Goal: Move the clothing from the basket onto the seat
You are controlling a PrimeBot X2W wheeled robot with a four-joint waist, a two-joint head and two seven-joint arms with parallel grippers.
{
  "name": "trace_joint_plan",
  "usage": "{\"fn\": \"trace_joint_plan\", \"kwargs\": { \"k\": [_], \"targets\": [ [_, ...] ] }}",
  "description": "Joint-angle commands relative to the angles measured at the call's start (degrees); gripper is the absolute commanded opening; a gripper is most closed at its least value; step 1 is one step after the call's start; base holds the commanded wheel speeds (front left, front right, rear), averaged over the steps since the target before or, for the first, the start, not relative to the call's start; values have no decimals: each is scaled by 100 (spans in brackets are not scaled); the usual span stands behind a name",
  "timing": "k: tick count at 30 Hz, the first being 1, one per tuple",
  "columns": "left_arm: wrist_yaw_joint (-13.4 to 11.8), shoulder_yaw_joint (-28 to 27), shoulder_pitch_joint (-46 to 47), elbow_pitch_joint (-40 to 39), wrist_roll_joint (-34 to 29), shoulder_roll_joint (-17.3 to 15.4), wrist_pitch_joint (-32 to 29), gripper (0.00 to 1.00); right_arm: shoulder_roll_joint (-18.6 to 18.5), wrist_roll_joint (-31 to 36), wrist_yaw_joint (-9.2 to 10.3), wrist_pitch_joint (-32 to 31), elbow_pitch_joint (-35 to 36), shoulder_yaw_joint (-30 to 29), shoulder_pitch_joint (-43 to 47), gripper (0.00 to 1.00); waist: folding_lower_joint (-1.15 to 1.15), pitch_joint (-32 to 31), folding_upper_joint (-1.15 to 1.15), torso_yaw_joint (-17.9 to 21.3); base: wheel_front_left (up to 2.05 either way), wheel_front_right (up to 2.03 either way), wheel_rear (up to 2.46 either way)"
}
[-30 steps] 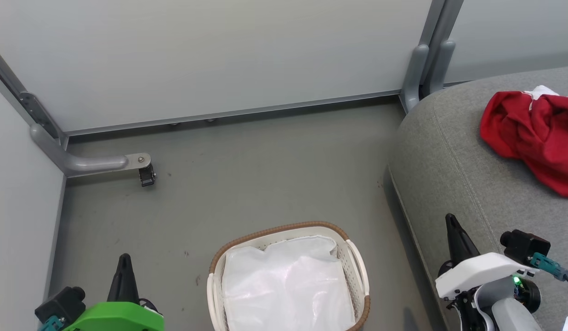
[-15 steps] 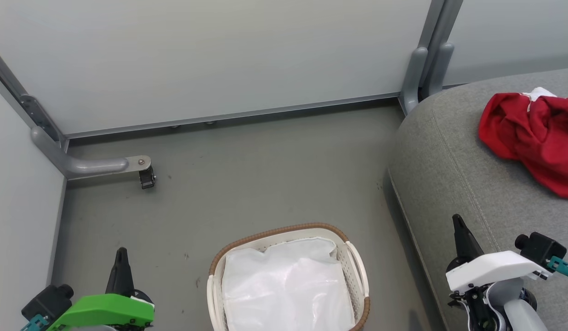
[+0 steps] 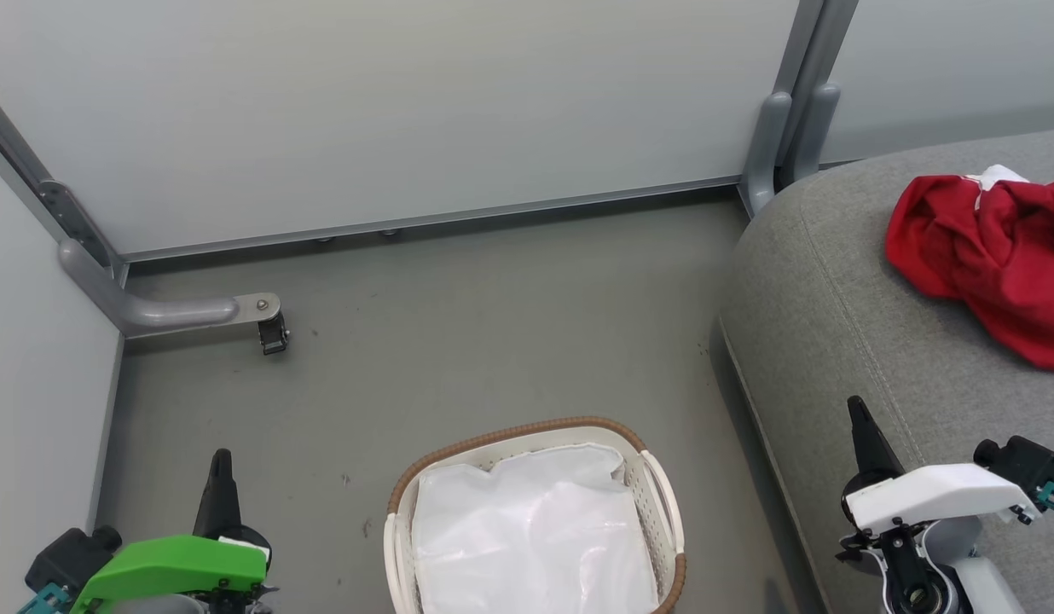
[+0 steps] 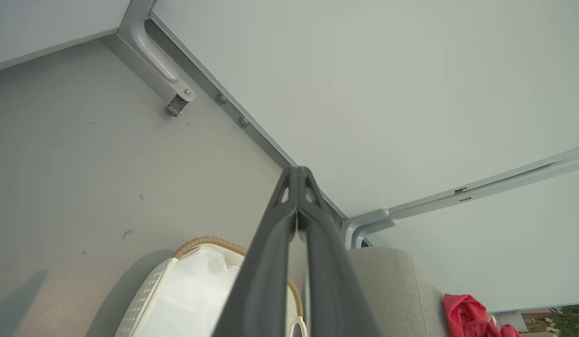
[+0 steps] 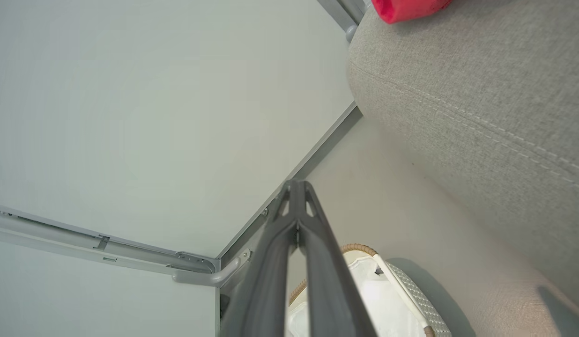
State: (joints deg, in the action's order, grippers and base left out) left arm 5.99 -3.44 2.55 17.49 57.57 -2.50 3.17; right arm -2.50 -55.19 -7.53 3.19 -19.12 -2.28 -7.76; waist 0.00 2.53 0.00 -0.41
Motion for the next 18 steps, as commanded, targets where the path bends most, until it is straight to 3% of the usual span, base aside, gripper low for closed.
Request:
{"fn": "trace_joint_plan", "kwargs": {
  "k": [1,18],
  "targets": [
    [19,-30,162,-76,188,-35,-41,0,-33,-194,3,-46,92,-37,-1,0,0,-5,0,1,0,0,0],
    [64,-117,246,-163,1138,-42,-313,0,-39,-1214,4,-321,221,-156,53,0,0,-58,0,10,0,0,0]
  ]
}}
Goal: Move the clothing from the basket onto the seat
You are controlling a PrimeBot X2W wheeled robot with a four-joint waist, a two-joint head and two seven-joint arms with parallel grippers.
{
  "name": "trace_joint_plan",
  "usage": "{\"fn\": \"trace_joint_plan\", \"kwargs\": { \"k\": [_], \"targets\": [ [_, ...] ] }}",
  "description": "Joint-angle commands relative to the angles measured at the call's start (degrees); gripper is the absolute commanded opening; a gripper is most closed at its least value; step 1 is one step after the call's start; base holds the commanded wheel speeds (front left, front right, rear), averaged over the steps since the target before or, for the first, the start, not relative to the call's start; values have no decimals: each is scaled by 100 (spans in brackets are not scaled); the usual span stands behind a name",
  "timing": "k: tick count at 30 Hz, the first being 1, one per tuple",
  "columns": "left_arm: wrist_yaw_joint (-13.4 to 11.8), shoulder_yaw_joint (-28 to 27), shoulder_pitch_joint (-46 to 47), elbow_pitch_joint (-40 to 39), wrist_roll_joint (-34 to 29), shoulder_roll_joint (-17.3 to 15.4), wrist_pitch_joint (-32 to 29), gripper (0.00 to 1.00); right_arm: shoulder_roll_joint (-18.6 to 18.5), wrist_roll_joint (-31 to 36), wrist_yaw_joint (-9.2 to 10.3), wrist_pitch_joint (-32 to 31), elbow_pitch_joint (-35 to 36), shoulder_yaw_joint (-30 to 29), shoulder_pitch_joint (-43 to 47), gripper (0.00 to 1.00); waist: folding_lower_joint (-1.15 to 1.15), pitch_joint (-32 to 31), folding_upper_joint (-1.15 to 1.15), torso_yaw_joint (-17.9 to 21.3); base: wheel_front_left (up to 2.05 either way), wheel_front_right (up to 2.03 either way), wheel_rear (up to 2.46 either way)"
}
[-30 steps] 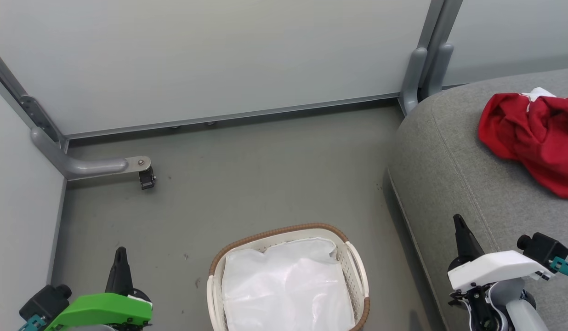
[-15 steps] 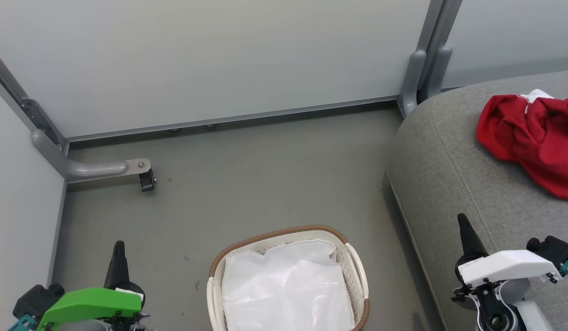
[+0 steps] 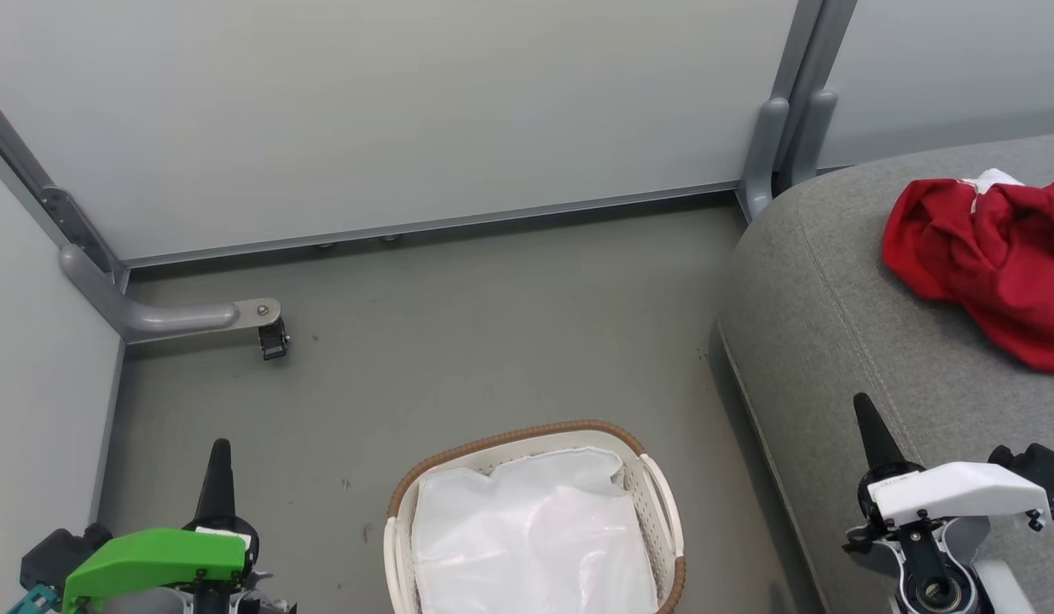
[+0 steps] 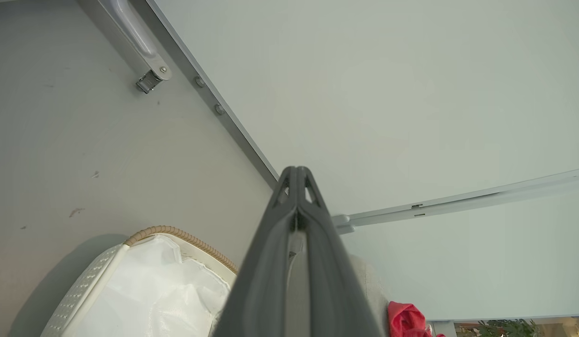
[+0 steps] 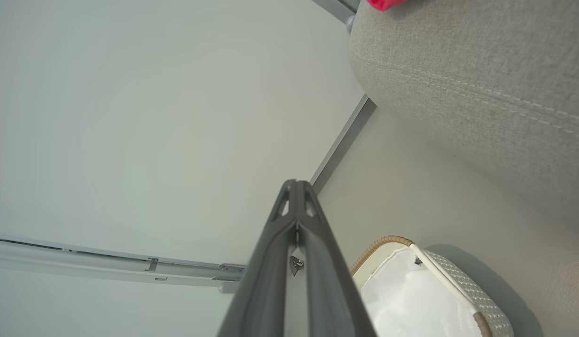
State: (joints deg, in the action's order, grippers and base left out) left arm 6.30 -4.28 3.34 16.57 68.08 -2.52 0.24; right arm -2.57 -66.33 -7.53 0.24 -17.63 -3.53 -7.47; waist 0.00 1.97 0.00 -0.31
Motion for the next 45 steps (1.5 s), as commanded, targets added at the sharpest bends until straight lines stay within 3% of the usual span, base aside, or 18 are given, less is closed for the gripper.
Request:
{"fn": "trace_joint_plan", "kwargs": {
  "k": [1,45],
  "targets": [
    [36,-39,173,-77,150,-40,-34,0,-33,-160,4,-43,80,-38,28,0,0,-4,0,1,0,0,0],
    [121,-208,305,-235,2062,-52,-583,0,-44,-2203,5,-583,331,-268,138,0,0,-142,0,25,0,0,0]
  ]
}}
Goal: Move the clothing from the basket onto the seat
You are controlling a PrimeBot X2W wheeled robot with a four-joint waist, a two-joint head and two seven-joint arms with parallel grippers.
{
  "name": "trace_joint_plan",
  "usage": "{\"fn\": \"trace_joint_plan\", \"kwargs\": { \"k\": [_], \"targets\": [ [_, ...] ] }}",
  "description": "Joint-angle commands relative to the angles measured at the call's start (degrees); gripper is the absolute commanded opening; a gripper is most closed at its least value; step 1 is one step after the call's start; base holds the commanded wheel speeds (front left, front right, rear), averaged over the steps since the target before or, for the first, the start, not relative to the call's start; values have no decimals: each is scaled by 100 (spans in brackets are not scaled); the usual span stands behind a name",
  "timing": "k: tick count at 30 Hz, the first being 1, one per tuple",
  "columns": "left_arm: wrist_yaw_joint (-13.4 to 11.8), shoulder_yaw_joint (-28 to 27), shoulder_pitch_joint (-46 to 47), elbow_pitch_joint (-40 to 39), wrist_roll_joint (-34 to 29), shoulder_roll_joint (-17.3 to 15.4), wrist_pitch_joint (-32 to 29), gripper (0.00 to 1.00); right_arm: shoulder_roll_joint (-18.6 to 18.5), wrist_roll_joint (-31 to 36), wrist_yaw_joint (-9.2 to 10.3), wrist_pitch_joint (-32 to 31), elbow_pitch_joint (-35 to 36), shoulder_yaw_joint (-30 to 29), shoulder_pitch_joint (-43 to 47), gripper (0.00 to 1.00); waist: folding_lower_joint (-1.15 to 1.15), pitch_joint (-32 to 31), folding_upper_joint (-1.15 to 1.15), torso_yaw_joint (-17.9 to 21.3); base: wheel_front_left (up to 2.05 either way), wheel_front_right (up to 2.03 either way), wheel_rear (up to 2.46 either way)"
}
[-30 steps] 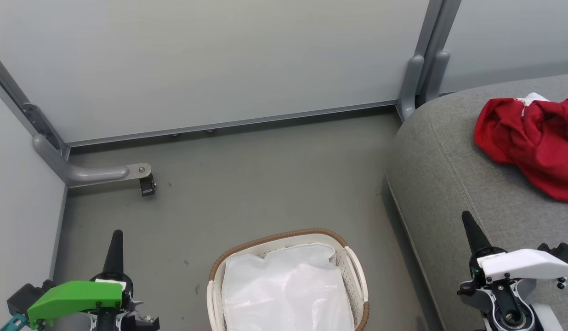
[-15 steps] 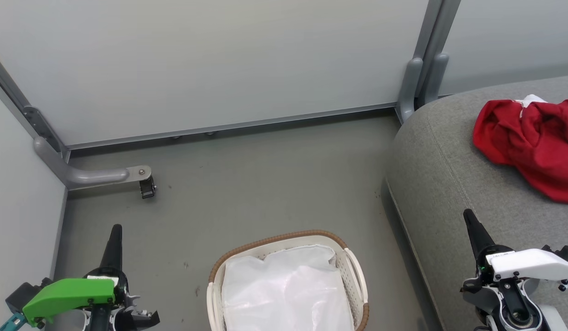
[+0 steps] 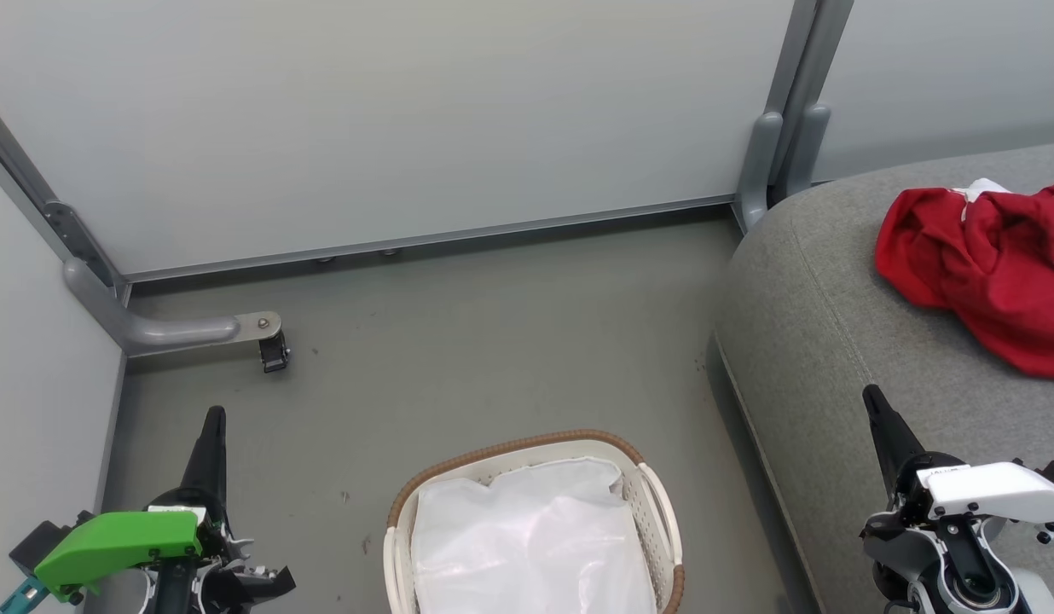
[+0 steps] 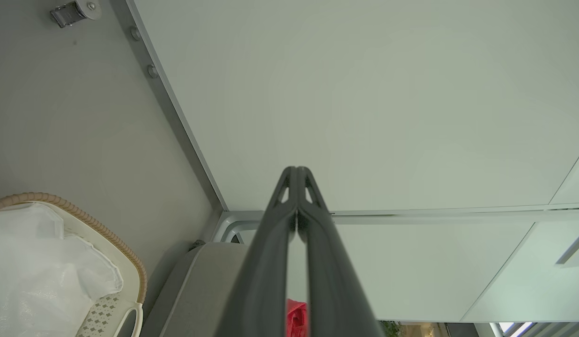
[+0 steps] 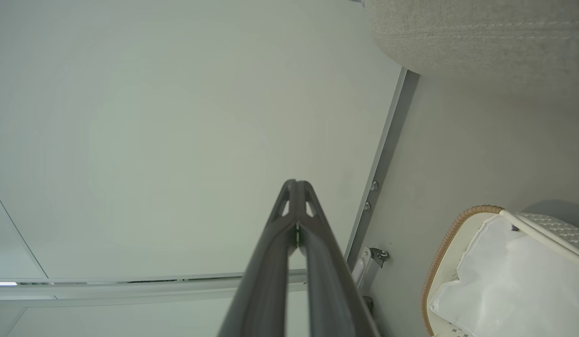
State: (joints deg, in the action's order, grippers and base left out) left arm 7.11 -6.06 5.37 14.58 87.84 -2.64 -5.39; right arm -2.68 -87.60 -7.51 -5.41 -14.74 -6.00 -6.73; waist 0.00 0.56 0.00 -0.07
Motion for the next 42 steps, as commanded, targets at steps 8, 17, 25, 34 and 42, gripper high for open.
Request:
{"fn": "trace_joint_plan", "kwargs": {
  "k": [8,17,25,34,42],
  "targets": [
    [46,-52,124,-56,368,-41,-107,0,-35,-382,4,-107,74,-56,76,0,0,-26,0,5,0,0,0],
    [51,-59,119,-61,465,-42,-135,0,-35,-489,3,-130,87,-67,84,0,0,-38,0,7,0,0,0],
    [51,-59,119,-61,465,-42,-135,0,-35,-490,3,-129,88,-66,84,0,0,-38,0,7,0,0,0],
    [51,-58,119,-62,465,-42,-135,0,-35,-490,3,-129,88,-66,84,0,0,-38,0,7,0,0,0],
    [51,-58,119,-61,465,-42,-134,0,-35,-490,3,-129,88,-66,84,0,0,-38,0,7,0,0,0]
  ]
}}
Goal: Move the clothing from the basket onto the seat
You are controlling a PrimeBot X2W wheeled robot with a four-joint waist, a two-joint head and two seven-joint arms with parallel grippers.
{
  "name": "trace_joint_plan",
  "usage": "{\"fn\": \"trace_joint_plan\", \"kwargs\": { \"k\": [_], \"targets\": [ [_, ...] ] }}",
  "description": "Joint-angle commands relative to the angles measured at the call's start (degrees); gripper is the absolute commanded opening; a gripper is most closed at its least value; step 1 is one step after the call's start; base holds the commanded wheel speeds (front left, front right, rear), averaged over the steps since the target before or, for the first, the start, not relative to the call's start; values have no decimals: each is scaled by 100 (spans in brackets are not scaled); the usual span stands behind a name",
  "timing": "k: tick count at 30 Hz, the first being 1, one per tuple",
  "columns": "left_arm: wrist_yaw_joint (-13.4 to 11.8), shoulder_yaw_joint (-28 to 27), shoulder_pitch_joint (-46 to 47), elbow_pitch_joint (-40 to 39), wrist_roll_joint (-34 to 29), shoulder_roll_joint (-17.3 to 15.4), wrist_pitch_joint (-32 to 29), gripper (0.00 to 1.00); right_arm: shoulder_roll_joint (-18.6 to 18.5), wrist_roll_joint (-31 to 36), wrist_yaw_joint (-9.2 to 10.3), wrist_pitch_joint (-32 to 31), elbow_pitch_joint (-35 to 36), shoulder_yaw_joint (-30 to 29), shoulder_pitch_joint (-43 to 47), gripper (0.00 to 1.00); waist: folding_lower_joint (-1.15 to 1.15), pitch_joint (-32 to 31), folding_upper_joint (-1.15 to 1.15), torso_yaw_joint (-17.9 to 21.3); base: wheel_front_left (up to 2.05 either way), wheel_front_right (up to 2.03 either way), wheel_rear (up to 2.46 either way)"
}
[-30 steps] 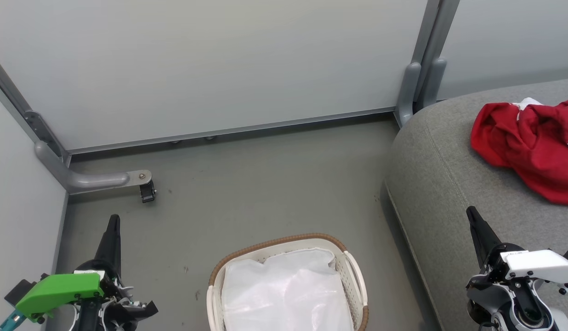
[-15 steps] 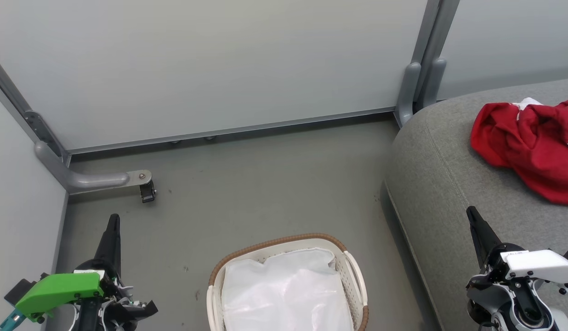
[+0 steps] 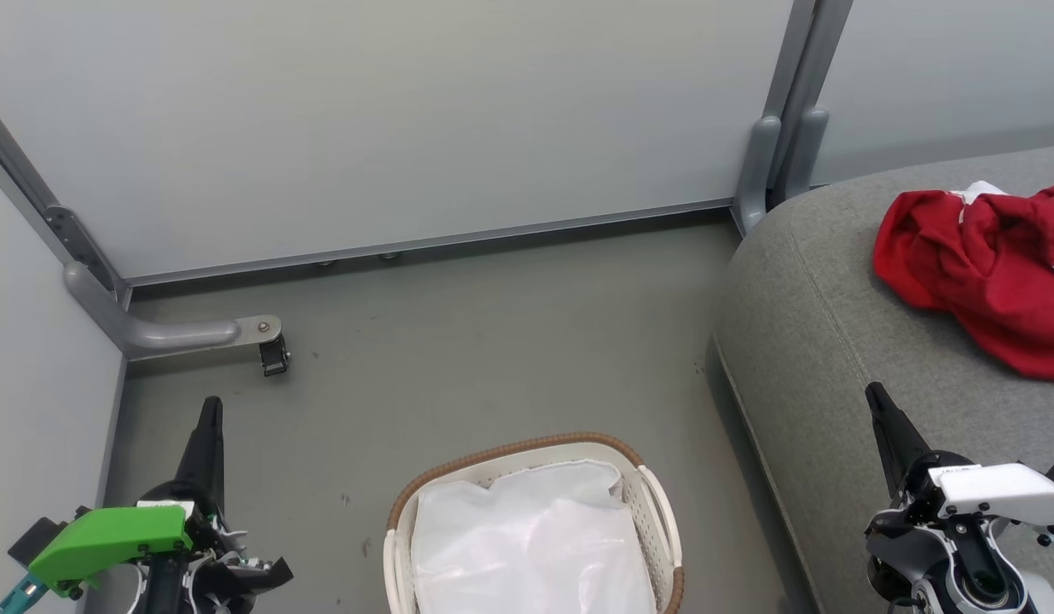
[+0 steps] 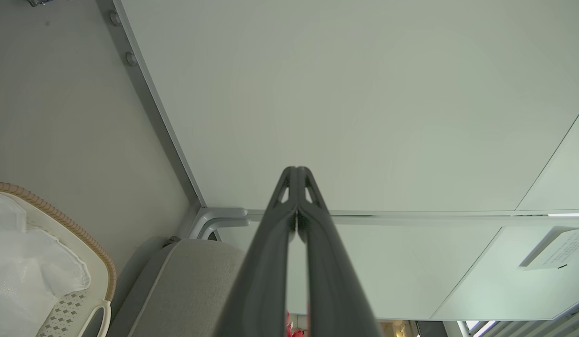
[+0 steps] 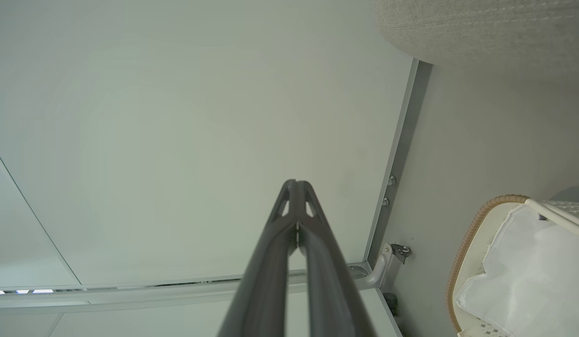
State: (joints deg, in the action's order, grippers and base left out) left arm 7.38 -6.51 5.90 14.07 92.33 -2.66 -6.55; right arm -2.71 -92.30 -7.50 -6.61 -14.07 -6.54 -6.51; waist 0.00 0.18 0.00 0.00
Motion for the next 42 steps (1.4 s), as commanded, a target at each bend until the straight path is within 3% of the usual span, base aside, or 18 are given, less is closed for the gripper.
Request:
{"fn": "trace_joint_plan", "kwargs": {
  "k": [1,42],
  "targets": [
    [25,-13,66,-9,17,-40,-18,0,-32,-20,2,-9,21,-12,62,0,0,0,0,0,0,0,0],
    [25,-12,66,-11,18,-40,-17,0,-32,-21,2,-8,20,-10,62,0,0,0,0,0,0,0,0]
  ]
}}
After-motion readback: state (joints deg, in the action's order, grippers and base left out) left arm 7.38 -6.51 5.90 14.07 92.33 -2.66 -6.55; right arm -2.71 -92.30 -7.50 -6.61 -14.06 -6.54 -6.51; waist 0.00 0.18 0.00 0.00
